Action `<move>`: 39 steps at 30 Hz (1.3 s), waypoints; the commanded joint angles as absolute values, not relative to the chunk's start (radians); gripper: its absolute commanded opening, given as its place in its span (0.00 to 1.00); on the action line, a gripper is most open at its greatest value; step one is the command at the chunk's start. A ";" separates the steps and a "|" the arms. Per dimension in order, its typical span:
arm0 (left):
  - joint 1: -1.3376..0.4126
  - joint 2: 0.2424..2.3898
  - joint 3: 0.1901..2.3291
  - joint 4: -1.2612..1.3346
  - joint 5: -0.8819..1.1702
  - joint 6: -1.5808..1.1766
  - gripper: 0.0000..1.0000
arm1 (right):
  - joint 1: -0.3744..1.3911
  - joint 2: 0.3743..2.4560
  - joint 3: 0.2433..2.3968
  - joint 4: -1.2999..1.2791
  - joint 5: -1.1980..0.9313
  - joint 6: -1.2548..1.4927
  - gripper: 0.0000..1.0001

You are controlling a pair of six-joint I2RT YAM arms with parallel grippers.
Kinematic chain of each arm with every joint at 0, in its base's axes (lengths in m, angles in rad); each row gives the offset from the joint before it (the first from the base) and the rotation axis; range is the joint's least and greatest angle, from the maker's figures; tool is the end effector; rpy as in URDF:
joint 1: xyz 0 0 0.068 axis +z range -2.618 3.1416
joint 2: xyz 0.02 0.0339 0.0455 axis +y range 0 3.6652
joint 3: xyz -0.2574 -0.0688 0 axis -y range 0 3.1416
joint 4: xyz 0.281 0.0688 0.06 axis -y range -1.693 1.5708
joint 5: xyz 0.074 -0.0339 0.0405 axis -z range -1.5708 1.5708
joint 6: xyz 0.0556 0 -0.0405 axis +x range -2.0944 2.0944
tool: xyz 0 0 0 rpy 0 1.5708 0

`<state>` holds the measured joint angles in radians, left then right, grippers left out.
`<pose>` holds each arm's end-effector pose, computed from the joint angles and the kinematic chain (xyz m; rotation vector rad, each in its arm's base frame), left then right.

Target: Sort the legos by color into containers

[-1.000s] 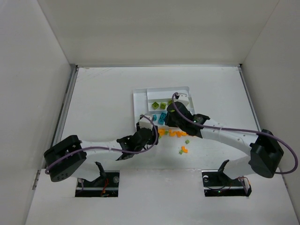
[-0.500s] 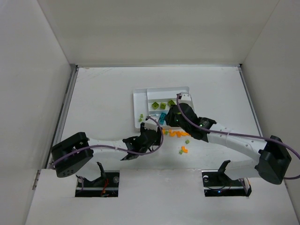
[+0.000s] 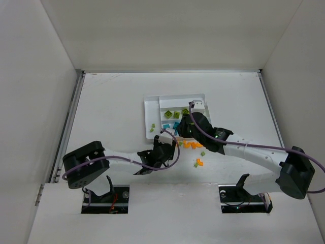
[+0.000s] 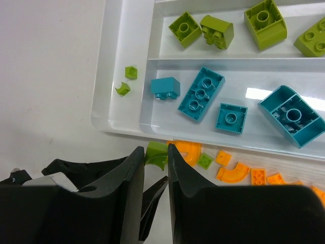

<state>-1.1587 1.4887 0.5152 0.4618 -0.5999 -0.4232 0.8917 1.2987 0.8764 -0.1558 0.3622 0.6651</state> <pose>0.1534 -0.2725 0.1127 0.3767 1.9727 -0.3927 0.2272 0.2501 0.2321 -0.0311 2.1540 0.5357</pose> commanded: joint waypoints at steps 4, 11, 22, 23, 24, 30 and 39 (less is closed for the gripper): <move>-1.147 1.516 0.531 0.515 -0.614 -0.411 0.46 | 0.916 1.296 0.928 -0.106 0.364 0.646 0.22; -1.118 1.563 0.540 0.534 -0.604 -0.419 0.43 | 0.926 1.305 0.920 -0.094 0.359 0.644 0.22; -1.087 1.621 0.551 0.568 -0.549 -0.422 0.38 | 0.923 1.331 0.910 -0.049 0.331 0.638 0.22; -1.085 1.623 0.551 0.568 -0.545 -0.420 0.36 | 0.923 1.336 0.911 -0.048 0.327 0.637 0.22; -1.084 1.623 0.551 0.568 -0.542 -0.420 0.34 | 0.923 1.341 0.913 -0.045 0.322 0.637 0.22; -1.082 1.609 0.540 0.568 -0.545 -0.423 0.20 | 0.923 1.371 0.931 -0.026 0.296 0.620 0.22; -1.105 1.295 0.394 0.468 -0.589 -0.495 0.18 | 0.875 1.548 1.048 0.054 0.195 0.589 0.21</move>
<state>-1.1027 1.4292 0.4339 0.5095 -0.5644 -0.4538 0.8906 1.4967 0.9730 -0.0444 0.2516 0.6128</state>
